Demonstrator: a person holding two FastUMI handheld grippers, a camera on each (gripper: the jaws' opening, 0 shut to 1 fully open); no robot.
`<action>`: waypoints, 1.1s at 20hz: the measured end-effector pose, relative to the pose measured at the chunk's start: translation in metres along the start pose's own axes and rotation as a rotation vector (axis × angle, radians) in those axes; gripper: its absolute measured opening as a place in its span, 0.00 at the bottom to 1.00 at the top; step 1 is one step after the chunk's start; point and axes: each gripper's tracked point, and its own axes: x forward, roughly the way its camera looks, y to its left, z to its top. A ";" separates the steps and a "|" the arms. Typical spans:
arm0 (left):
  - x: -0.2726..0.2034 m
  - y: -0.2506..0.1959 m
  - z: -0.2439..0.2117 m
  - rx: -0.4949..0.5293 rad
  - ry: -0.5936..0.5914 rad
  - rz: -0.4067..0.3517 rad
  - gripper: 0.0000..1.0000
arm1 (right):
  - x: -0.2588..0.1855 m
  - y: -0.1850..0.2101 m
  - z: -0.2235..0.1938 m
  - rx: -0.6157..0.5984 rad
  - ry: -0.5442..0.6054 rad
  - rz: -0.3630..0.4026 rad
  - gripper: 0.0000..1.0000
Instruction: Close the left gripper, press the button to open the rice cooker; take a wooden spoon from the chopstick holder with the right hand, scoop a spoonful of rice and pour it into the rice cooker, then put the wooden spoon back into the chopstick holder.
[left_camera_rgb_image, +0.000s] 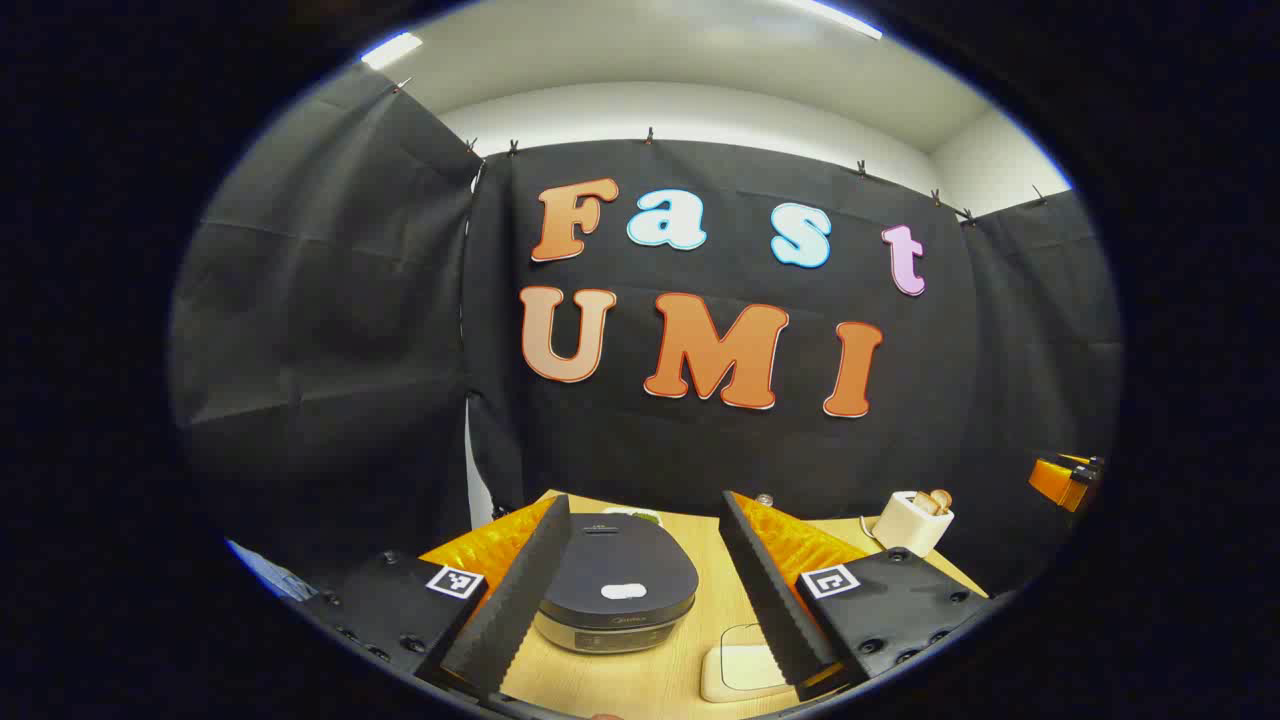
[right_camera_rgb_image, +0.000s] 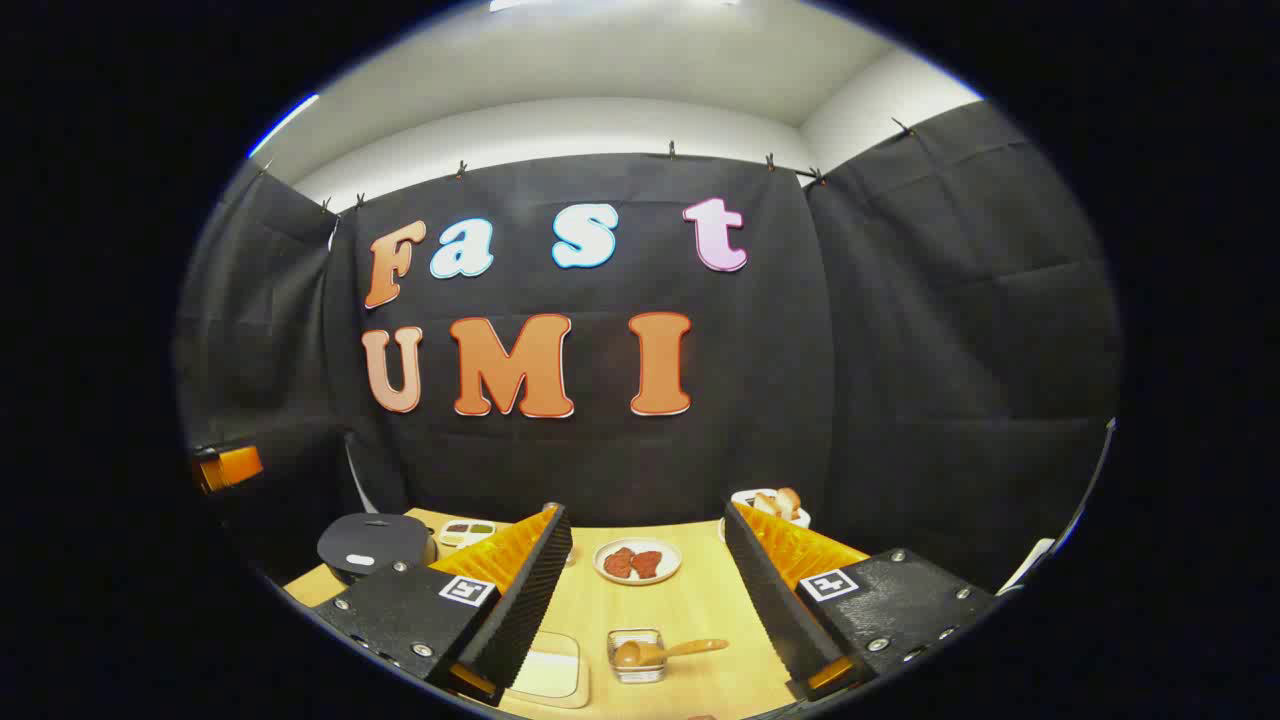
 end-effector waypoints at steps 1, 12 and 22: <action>0.000 -0.001 0.005 0.003 -0.009 0.004 0.99 | -0.001 -0.001 0.003 0.005 -0.006 0.002 0.95; 0.006 -0.011 0.018 0.043 -0.017 -0.010 1.00 | -0.001 -0.019 0.002 0.028 0.015 -0.033 0.95; 0.006 -0.016 0.027 0.059 -0.027 -0.040 1.00 | 0.004 -0.011 0.004 0.007 0.010 -0.021 0.95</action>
